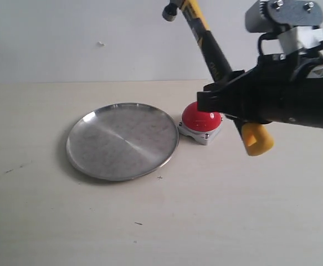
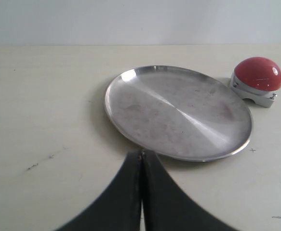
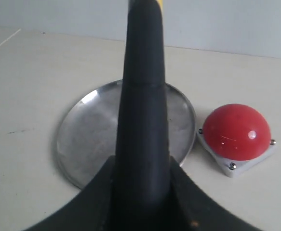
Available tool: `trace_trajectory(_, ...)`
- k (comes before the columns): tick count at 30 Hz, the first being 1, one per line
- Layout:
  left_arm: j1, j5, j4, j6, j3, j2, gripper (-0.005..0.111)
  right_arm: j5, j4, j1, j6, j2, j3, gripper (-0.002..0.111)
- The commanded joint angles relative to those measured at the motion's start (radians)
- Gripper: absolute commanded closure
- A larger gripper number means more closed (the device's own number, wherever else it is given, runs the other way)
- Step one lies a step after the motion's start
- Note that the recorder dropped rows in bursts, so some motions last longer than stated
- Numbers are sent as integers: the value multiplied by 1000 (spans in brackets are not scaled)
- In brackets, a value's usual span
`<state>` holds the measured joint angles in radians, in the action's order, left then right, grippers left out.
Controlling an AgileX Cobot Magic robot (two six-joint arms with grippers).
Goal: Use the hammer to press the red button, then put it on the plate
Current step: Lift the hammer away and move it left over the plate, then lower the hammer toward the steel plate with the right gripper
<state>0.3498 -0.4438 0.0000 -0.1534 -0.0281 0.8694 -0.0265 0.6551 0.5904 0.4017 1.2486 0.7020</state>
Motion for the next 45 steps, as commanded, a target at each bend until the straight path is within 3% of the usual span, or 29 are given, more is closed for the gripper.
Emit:
trace_trajectory(1, -3, -4, -8, -3, 3, -9, 107, 169, 1, 83, -10, 120, 52, 108)
trace_trajectory(13, -3, -4, -8, -3, 3, -9, 107, 181, -1, 131, -84, 478, 286, 108)
trace_trajectory(20, -3, -4, -8, -3, 3, -9, 107, 83, -35, 131, -84, 617, 382, 108)
trace_trajectory(26, -3, -4, -8, -3, 3, -9, 107, -38, -88, 131, -22, 655, 449, 108)
trace_trajectory(45, -3, -4, -8, -3, 3, -9, 107, -42, -44, 131, 22, 655, 451, 108)
